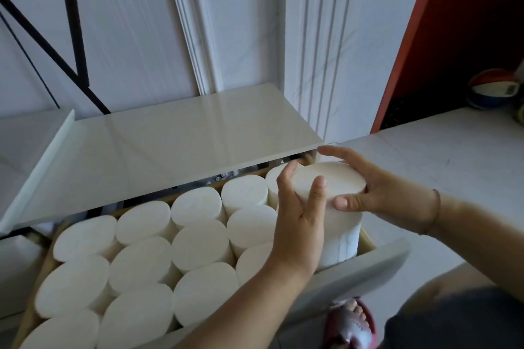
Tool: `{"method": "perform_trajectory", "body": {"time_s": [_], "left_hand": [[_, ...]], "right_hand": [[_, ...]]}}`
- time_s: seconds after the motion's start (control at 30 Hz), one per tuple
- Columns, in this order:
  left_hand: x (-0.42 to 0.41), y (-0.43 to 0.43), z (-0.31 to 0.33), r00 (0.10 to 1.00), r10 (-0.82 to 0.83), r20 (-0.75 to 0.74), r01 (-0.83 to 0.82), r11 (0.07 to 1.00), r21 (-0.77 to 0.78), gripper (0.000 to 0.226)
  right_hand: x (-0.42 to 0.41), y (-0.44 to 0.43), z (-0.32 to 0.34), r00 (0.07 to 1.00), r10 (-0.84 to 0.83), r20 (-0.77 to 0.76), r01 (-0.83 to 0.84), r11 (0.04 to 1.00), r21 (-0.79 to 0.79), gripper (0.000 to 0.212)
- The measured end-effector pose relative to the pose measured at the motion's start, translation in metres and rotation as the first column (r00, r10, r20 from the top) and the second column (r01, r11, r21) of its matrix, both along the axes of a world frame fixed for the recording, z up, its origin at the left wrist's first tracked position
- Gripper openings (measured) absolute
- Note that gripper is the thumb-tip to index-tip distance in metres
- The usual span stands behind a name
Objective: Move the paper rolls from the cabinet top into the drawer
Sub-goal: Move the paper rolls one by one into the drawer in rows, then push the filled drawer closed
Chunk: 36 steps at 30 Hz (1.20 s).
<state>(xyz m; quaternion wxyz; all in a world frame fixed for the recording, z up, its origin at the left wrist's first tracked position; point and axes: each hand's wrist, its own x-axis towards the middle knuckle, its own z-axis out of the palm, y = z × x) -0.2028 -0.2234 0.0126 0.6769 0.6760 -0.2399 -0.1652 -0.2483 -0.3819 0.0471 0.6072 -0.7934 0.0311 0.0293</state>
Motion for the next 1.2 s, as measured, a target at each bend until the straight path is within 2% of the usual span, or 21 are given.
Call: {"method": "perform_trajectory", "body": {"time_s": [0.07,0.17,0.23,0.3,0.37,0.47,0.53,0.6,0.7,0.77,0.83,0.93,1.03,1.1,1.2], "left_hand": [[-0.004,0.0,-0.007,0.998,0.024,-0.049,-0.024,1.0,0.011,0.063],[-0.01,0.0,-0.018,0.995,0.048,-0.087,-0.048,0.999,0.011,0.05],[-0.013,0.0,-0.025,0.994,0.05,-0.099,-0.049,0.999,0.006,0.042],[-0.015,0.001,-0.031,0.995,0.015,-0.101,-0.011,0.999,0.043,0.038],[-0.015,0.004,-0.037,0.992,-0.071,-0.1,0.086,0.985,0.153,0.034],[-0.01,0.012,-0.044,0.978,-0.199,-0.066,0.21,0.912,0.353,0.04],[-0.004,0.018,-0.046,0.969,-0.248,-0.017,0.226,0.85,0.476,0.044],[0.004,0.024,-0.049,0.951,-0.291,0.103,0.176,0.785,0.594,0.048],[0.013,0.027,-0.054,0.876,-0.358,0.322,0.034,0.713,0.7,0.05],[0.017,0.026,-0.059,0.839,-0.408,0.359,0.009,0.671,0.741,0.049],[0.019,0.025,-0.066,0.84,-0.421,0.342,0.026,0.661,0.75,0.047],[0.02,0.028,-0.07,0.856,-0.4,0.329,0.036,0.68,0.732,0.05],[0.023,0.044,-0.069,0.847,-0.381,0.371,-0.016,0.679,0.734,0.054],[0.026,0.064,-0.068,0.838,-0.364,0.406,-0.066,0.672,0.738,0.056],[0.028,0.102,-0.064,0.835,-0.32,0.447,-0.143,0.659,0.738,0.058]], "right_hand": [[-0.001,0.005,-0.006,0.998,-0.011,-0.067,0.019,0.993,0.113,0.085],[0.0,0.013,-0.018,0.975,-0.147,-0.164,0.194,0.928,0.318,0.054],[-0.002,0.013,-0.022,0.949,-0.198,-0.244,0.283,0.878,0.387,0.04],[-0.008,0.01,-0.022,0.935,-0.144,-0.323,0.27,0.88,0.39,0.038],[-0.016,0.004,-0.024,0.899,-0.12,-0.421,0.252,0.928,0.274,0.036],[-0.02,-0.002,-0.034,0.833,-0.173,-0.525,0.228,0.973,0.042,0.027],[-0.018,-0.003,-0.038,0.829,-0.194,-0.525,0.164,0.981,-0.103,0.018],[-0.016,-0.004,-0.04,0.838,-0.208,-0.504,0.101,0.968,-0.232,0.015],[-0.013,0.001,-0.045,0.872,-0.21,-0.443,-0.024,0.884,-0.466,0.019],[-0.011,0.006,-0.05,0.896,-0.216,-0.389,-0.084,0.776,-0.625,0.021],[-0.009,0.01,-0.053,0.91,-0.227,-0.346,-0.112,0.67,-0.734,0.018],[-0.008,0.012,-0.055,0.924,-0.263,-0.276,-0.089,0.554,-0.828,0.025],[-0.011,0.018,-0.058,0.953,-0.254,-0.168,-0.031,0.467,-0.883,0.049],[-0.013,0.029,-0.058,0.977,-0.187,-0.104,0.004,0.501,-0.866,0.063],[-0.014,0.064,-0.053,0.996,-0.054,-0.064,-0.022,0.568,-0.822,0.072]]}}
